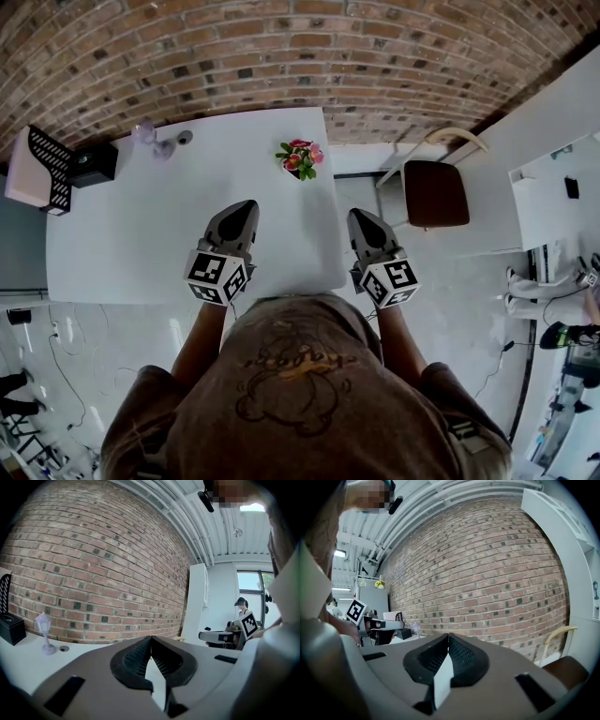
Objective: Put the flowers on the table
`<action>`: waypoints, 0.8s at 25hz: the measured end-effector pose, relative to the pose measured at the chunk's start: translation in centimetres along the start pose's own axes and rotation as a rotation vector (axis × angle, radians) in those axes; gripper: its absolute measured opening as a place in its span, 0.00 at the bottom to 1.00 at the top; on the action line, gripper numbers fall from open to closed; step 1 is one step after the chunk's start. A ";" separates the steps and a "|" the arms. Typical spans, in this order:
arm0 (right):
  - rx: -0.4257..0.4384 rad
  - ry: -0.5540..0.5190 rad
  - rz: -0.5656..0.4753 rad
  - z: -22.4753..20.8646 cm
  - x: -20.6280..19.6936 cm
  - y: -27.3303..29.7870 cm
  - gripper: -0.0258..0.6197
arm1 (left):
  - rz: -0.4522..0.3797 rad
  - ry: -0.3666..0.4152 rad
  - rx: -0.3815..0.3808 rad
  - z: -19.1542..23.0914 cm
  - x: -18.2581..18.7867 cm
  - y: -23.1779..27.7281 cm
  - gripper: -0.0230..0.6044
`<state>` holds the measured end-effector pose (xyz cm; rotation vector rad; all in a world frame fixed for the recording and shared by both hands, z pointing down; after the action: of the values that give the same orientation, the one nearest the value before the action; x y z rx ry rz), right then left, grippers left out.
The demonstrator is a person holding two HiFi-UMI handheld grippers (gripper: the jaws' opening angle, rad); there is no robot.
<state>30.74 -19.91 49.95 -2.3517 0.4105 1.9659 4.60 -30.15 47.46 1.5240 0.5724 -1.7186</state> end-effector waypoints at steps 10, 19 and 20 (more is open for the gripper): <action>-0.052 -0.015 0.028 -0.1 -1.2 -0.8 0.04 | 0.004 -0.003 -0.002 -0.2 -0.6 -0.4 0.07; -0.047 -0.002 0.035 0.6 -1.2 -0.9 0.04 | 0.016 -0.018 0.010 -0.2 -0.8 -0.9 0.07; -0.047 -0.001 0.033 0.6 -1.1 -0.9 0.04 | 0.017 -0.019 0.011 -0.1 -0.9 -0.9 0.07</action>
<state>30.18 -18.75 50.82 -2.3870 0.4094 2.0132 3.99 -29.29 48.13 1.5142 0.5401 -1.7245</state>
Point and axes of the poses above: the fingertips, and each gripper's own axes: y forward along the fingers, z to its left, x out of its top, the point moved 7 cm from there along -y, backward along the fingers, and after that the axes turned 2 degrees about -z, right-handed, at the moved point
